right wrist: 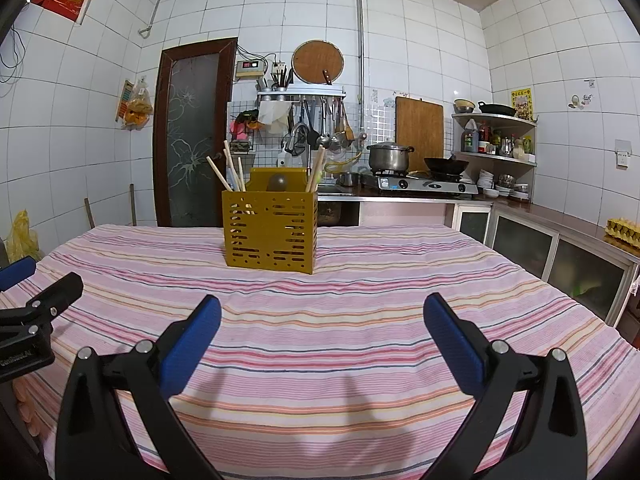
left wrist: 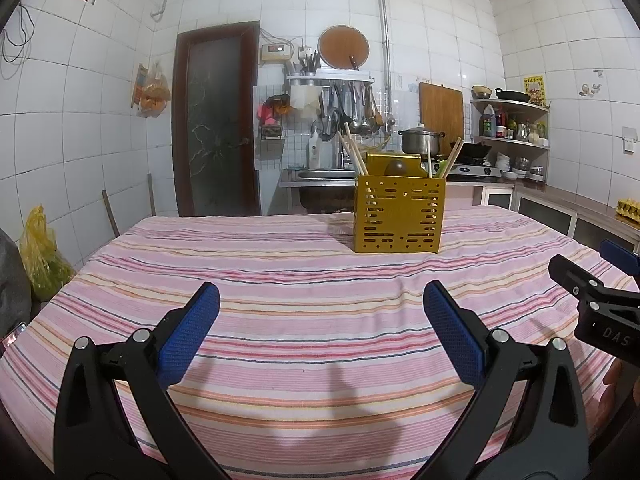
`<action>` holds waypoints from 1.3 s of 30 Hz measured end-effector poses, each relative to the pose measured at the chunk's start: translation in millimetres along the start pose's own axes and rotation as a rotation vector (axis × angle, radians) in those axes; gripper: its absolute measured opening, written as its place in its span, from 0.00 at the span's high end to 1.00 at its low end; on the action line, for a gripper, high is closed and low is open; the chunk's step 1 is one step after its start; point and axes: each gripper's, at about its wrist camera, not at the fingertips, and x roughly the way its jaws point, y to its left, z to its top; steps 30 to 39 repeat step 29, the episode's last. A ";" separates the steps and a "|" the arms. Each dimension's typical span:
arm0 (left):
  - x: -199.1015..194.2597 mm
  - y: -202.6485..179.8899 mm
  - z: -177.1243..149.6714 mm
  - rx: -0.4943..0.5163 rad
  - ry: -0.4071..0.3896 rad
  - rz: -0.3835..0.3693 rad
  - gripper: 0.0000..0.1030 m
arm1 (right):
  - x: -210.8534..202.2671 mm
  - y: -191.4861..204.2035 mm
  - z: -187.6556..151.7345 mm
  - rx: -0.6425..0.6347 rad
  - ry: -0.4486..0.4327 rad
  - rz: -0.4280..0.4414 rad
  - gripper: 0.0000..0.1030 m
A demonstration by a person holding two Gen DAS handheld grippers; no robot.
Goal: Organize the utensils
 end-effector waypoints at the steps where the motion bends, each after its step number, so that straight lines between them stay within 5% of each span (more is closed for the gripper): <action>1: -0.3 0.3 -0.3 -0.001 0.000 -0.001 0.05 | 0.4 -0.9 0.0 -0.001 0.001 0.000 0.04; 39: -5.7 4.2 -0.9 -0.015 -0.023 -0.003 0.05 | -0.9 -3.2 0.2 -0.001 0.000 -0.004 0.04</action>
